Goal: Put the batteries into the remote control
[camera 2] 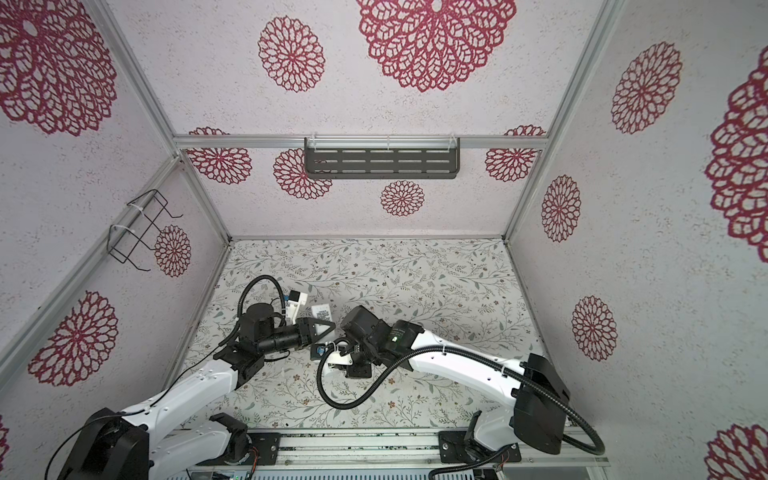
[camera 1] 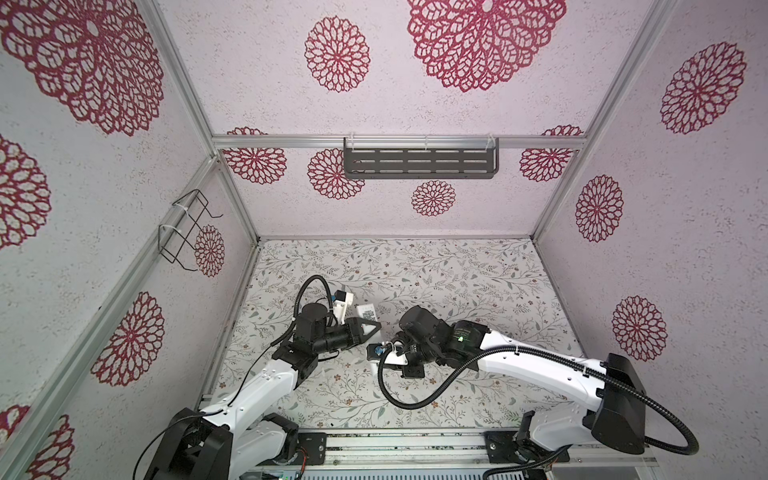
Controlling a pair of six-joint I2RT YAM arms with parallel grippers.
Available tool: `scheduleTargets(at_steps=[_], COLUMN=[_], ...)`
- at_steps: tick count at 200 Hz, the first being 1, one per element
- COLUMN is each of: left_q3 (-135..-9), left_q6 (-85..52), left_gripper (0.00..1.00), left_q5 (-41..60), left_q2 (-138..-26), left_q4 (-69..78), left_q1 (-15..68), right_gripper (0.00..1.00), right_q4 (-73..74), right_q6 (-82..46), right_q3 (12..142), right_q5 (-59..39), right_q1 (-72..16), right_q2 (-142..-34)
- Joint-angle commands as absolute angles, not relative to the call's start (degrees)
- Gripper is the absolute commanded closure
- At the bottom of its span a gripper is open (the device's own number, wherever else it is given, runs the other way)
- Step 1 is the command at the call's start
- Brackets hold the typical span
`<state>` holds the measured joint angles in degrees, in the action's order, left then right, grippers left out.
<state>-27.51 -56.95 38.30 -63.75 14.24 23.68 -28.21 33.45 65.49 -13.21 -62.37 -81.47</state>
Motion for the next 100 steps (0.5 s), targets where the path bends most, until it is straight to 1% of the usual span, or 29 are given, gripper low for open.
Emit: scheduleTargets(at_steps=[1, 61, 100], left_q3=[-29.2, -29.2, -29.1], left_q6=[-56.2, -56.2, -56.1], left_gripper=[1.0, 1.0, 1.0], left_q5=[39.4, 39.5, 39.6], left_q2=[-63.9, -64.1, -64.2], left_q4=[15.3, 15.5, 15.6], left_q1=[23.3, 23.4, 23.3], right_gripper=[0.8, 0.85, 0.86], right_q4=[-28.4, -28.1, -27.3], right_q6=[34.2, 34.0, 33.6], right_q3=[67.7, 68.2, 68.5], right_q5=[-12.6, -10.6, -10.4], right_q1=[-62.8, -62.9, -63.0], right_q2=[-81.5, -82.5, -83.0])
